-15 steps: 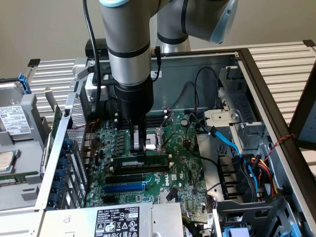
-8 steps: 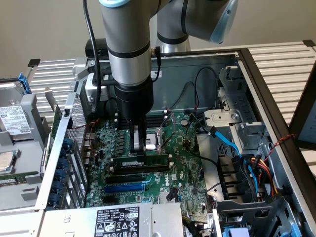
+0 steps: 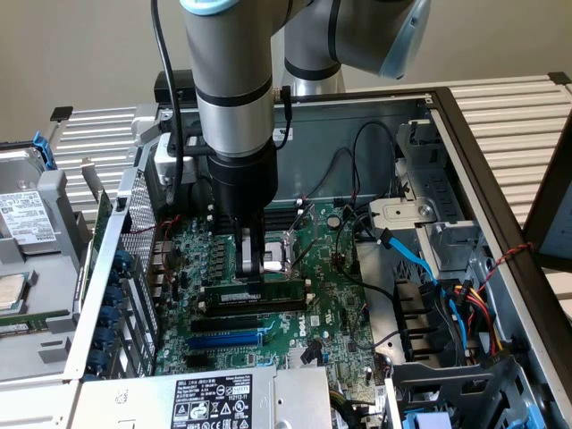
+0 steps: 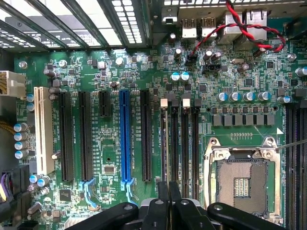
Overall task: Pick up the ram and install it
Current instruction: 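Insert the ram into the slot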
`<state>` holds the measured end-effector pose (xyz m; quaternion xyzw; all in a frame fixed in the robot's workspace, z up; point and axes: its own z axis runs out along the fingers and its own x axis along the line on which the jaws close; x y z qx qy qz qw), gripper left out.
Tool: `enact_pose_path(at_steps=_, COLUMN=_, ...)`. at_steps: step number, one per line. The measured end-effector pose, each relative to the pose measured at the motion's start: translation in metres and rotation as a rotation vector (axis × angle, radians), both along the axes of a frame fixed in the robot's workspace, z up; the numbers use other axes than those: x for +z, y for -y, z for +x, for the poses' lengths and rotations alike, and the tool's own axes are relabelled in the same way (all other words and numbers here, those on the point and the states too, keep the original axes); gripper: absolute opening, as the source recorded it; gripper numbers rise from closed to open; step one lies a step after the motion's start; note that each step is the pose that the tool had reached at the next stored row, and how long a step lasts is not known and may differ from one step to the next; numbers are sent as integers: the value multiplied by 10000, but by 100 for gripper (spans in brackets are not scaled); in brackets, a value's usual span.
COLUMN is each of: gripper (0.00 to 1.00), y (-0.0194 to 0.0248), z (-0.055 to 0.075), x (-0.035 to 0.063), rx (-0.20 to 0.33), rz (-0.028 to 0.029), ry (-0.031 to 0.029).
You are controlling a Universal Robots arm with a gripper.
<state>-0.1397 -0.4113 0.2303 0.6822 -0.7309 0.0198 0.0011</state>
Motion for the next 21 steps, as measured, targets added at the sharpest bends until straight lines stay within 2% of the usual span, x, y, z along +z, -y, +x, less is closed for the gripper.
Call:
enact_pose_path(at_steps=11, gripper=12, y=0, z=-1, x=0, rx=-1, rz=0, ry=-33)
enact_pose_path(at_steps=21, gripper=12, y=0, z=-1, x=0, rx=-3, rz=0, ry=-35)
